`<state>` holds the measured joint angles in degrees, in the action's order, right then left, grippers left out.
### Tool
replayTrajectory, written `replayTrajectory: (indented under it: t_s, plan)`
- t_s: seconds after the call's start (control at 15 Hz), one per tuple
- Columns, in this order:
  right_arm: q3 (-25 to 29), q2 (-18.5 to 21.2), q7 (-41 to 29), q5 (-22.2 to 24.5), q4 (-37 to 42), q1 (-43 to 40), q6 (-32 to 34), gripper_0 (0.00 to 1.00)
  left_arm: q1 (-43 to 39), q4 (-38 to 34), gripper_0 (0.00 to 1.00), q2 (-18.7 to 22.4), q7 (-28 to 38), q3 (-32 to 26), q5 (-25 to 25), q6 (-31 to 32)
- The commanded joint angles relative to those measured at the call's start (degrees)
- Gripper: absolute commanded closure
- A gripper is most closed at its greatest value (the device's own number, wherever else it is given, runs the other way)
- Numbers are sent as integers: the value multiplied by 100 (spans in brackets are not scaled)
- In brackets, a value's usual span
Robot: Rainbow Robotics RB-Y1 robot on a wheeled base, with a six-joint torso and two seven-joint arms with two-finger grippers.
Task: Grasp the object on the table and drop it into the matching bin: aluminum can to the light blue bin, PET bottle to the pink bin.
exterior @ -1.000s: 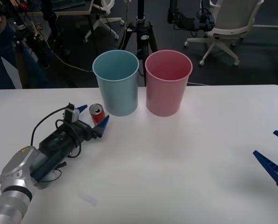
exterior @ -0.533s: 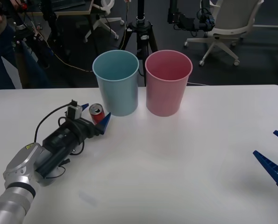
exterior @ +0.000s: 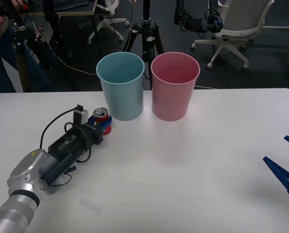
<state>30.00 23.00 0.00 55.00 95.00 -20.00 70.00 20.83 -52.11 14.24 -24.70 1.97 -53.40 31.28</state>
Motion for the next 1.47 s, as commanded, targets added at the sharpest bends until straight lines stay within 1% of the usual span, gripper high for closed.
replayTrajectory:
  t_s: [0.07,0.33,0.47,0.67,0.8,1.13,1.2,1.47]
  plan:
    - [0,0,0,0,0,0,0,0,0,-1,100,0,18,14,5,36]
    - [0,0,0,0,0,0,0,0,-18,-9,100,79,18,5,101,283]
    - [0,0,0,0,0,0,0,0,-150,-264,100,246,44,5,101,327]
    - [0,0,0,0,0,0,0,0,-730,-1143,100,501,185,14,93,283]
    - [0,0,0,0,0,0,0,0,-1152,-1723,100,747,299,49,93,283]
    - [0,0,0,0,0,0,0,0,-1987,-2883,100,1204,607,67,101,283]
    - [0,0,0,0,0,0,0,0,-2154,-3182,100,1319,923,67,93,283]
    - [0,0,0,0,0,0,0,0,-2567,-4281,100,1714,2004,41,-215,274]
